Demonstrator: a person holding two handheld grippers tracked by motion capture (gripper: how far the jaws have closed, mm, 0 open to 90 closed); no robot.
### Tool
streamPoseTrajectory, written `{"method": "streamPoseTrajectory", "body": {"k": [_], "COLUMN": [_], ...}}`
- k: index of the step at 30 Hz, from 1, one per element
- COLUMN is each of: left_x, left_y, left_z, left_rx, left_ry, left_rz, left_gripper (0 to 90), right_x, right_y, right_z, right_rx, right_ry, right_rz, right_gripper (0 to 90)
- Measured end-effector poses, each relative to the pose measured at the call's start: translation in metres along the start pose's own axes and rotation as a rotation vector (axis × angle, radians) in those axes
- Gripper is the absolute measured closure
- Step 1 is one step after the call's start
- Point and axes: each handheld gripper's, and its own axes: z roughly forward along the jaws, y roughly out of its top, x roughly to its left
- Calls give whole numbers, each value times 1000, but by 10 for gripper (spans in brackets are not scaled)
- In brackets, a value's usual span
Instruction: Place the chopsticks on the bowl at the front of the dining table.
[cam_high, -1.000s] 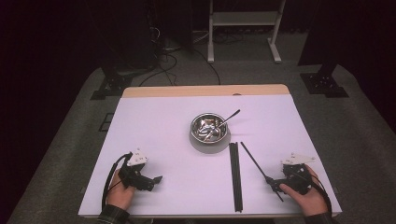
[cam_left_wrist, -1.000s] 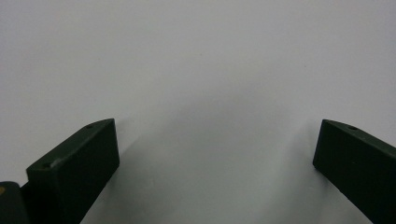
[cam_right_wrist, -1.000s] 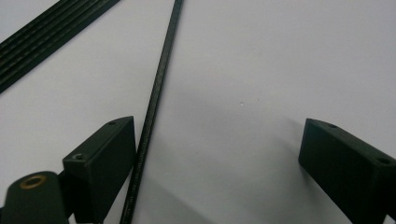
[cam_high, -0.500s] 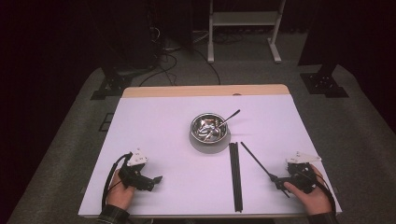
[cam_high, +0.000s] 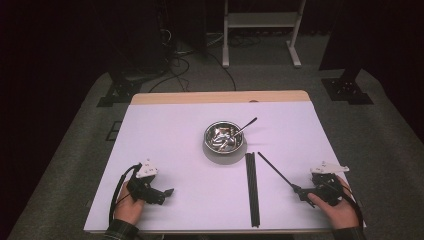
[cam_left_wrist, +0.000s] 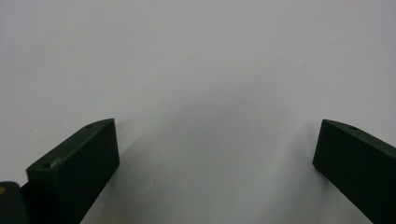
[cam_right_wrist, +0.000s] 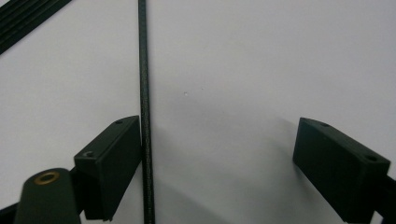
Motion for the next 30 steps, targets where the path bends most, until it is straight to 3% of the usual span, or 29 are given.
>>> {"method": "streamPoseTrajectory", "body": {"k": [30], "left_x": [0], "left_y": [0], "left_z": [0], "left_rx": [0], "left_ry": [0], "left_rz": [0], "left_gripper": [0], "right_x": [-19], "right_y": [-3], "right_z": [-2], "right_rx": [-5], "right_ry": [-39], "right_rz": [46], "right_gripper": [141]}}
